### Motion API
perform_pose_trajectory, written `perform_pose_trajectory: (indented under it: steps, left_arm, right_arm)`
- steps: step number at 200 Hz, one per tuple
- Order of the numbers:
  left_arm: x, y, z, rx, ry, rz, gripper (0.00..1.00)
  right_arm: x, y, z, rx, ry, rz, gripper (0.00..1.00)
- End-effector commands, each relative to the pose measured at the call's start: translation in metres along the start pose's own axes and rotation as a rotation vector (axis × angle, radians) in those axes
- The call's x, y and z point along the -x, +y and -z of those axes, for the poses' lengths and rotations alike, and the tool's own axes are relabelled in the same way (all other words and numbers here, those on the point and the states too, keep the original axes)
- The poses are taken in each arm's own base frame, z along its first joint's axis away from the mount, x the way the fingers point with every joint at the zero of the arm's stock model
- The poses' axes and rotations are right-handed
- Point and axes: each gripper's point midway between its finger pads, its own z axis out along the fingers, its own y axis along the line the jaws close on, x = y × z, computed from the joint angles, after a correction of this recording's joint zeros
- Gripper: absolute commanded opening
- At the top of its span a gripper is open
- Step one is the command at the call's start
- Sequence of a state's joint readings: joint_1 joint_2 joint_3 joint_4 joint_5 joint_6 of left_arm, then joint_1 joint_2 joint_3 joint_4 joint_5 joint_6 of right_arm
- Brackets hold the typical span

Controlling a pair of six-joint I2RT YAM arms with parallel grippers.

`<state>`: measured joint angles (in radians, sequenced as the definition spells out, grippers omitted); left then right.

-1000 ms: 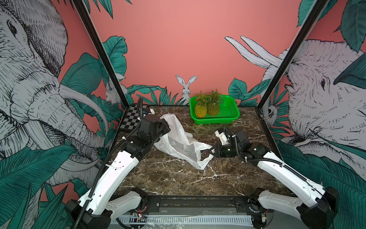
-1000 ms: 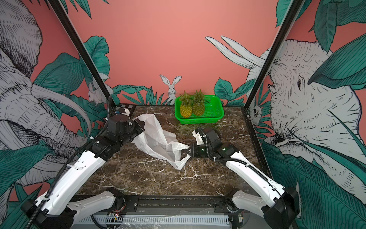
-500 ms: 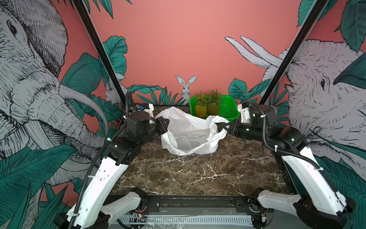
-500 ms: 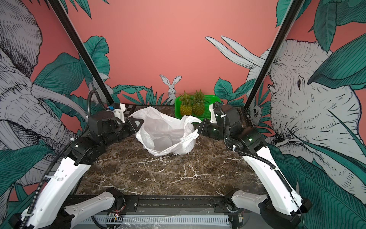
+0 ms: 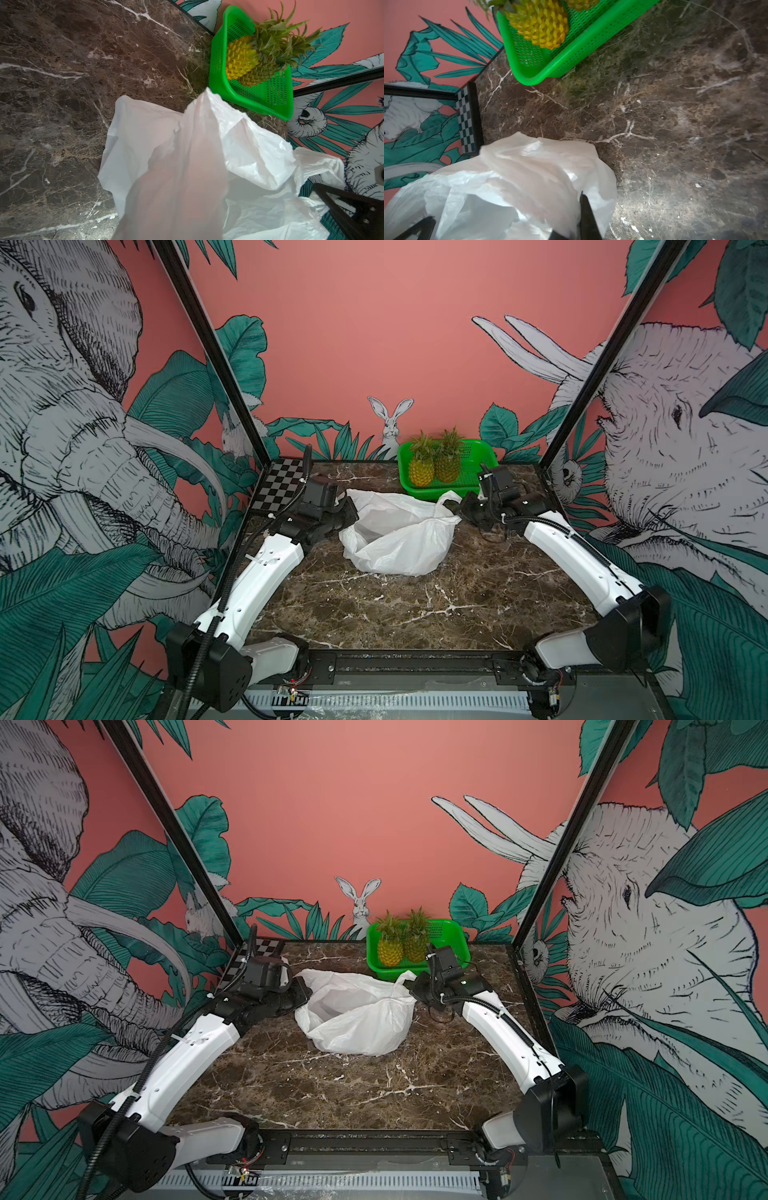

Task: Place the pineapple into a plastic bag & tie a knot
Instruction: Pick up the plastic bag at the center of the board, then pick up the pineapple from the basket.

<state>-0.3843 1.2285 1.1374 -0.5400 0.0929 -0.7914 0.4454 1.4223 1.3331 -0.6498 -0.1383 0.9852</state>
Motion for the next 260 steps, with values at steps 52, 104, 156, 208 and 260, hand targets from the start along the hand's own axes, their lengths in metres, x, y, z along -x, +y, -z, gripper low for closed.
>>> perform_pose_trajectory:
  steps: [52, 104, 156, 208, 260]
  left_arm:
    - [0.025, -0.002, -0.01, 0.03, -0.003, 0.059, 0.0]
    - [0.025, -0.005, -0.017, 0.018, 0.01, 0.058, 0.0]
    - [0.028, -0.013, -0.025, 0.003, 0.043, 0.097, 0.0]
    - [0.031, -0.012, -0.03, 0.026, 0.052, 0.124, 0.0]
    - [0.029, -0.009, -0.031, 0.056, 0.075, 0.119, 0.0]
  right_arm:
    - [0.046, 0.051, 0.069, 0.198, -0.112, 0.072, 0.78]
    - [0.111, 0.072, 0.039, 0.14, -0.182, 0.154, 0.82]
    - [0.153, 0.116, -0.068, 0.077, -0.093, 0.383, 0.94]
    - [0.184, 0.116, -0.146, 0.124, -0.215, 0.411, 0.98]
    - [0.19, 0.117, -0.191, 0.13, -0.268, 0.473, 0.98]
